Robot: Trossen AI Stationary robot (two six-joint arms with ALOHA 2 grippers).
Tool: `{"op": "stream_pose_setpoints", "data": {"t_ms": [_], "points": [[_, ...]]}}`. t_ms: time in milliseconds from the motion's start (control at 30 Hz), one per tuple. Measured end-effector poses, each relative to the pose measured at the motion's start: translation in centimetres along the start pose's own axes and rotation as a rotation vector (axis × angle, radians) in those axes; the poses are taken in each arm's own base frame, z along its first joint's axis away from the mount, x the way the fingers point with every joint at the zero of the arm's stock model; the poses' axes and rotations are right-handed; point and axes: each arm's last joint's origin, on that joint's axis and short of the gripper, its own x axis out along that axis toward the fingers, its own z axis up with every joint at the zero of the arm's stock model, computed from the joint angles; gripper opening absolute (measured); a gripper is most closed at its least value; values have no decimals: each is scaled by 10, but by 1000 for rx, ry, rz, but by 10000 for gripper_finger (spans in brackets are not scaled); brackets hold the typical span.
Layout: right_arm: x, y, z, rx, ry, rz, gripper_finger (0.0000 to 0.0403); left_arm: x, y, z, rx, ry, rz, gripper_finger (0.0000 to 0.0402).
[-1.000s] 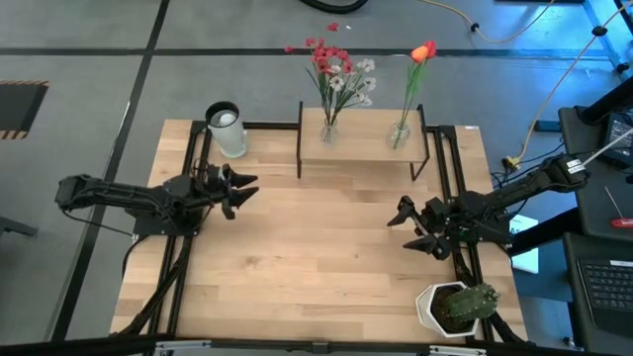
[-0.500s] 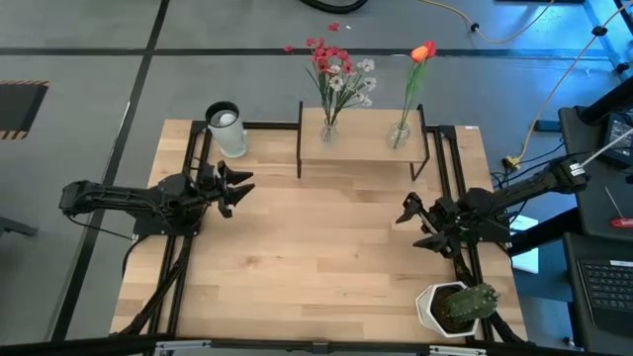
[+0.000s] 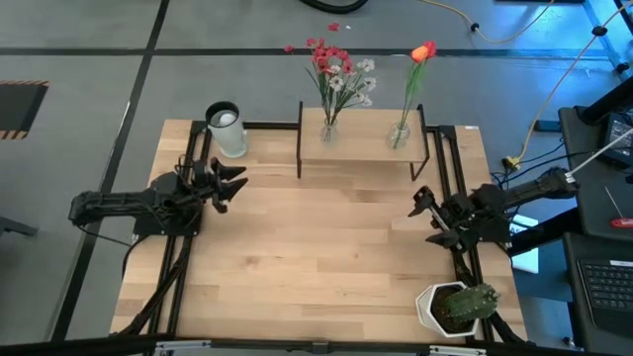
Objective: Pick and place flowers into a vace then onto a shelf
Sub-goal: Return to Home Position
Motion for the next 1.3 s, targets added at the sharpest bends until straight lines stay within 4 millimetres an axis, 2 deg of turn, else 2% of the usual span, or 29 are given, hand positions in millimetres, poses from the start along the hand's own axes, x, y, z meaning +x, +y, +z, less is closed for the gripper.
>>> {"op": "stream_pose_setpoints", "data": {"t_ms": [167, 400, 700, 1100, 1300], "points": [[-7, -6, -4, -1, 40, -193, 342, -2, 2, 1, -9, -11, 18, 212], [-16, -14, 4, -96, -9, -287, 342, -2, 3, 1, 1, -8, 21, 212], [-25, -27, -2, -77, 60, -438, 342, -2, 3, 1, 31, -8, 21, 212], [-32, -41, 0, -187, 58, -677, 342, -2, 5, 2, 96, -29, 97, 212], [-36, -46, -5, -168, 103, -785, 342, -2, 6, -2, 115, 4, 108, 212]]}}
